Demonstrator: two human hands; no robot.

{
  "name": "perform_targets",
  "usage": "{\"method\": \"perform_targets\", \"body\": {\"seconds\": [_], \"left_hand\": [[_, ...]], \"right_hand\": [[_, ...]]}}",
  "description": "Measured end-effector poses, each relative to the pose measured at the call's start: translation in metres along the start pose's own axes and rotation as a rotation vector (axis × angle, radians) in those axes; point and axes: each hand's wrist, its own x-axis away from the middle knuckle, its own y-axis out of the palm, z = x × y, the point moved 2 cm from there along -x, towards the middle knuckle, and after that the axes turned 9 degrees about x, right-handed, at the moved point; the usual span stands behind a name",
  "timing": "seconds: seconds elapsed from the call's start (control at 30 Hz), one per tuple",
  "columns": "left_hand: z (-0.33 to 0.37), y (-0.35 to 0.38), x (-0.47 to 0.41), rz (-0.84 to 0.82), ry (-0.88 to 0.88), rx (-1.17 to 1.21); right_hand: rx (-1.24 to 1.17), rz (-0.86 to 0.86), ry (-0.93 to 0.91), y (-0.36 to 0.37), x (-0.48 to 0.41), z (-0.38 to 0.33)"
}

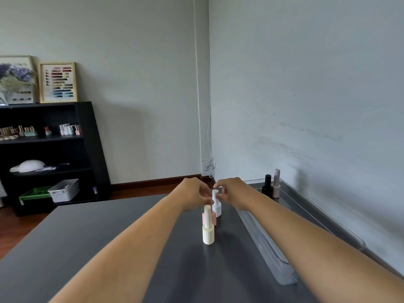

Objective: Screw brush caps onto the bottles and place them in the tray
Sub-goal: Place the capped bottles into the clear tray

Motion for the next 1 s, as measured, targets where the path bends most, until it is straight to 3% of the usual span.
{"method": "perform_targets", "body": {"seconds": [0.3,0.67,1.0], "left_hand": [[-0.001,-0.009,-0.014,0.021,0.034,-0.029],[0.062,-0.028,-0.069,0.106,0.169,-0.030],[0.075,0.041,-0.126,0.056,0.159,-0.056]], "right_hand": [[0.019,0.012,-0.043,0.000,-0.015,-0.002],[0.038,0.247,-0.008,-0.089,-0.013,0.053],[0.146,0.133,0.099,-0.067,-0.026,0.116]]}}
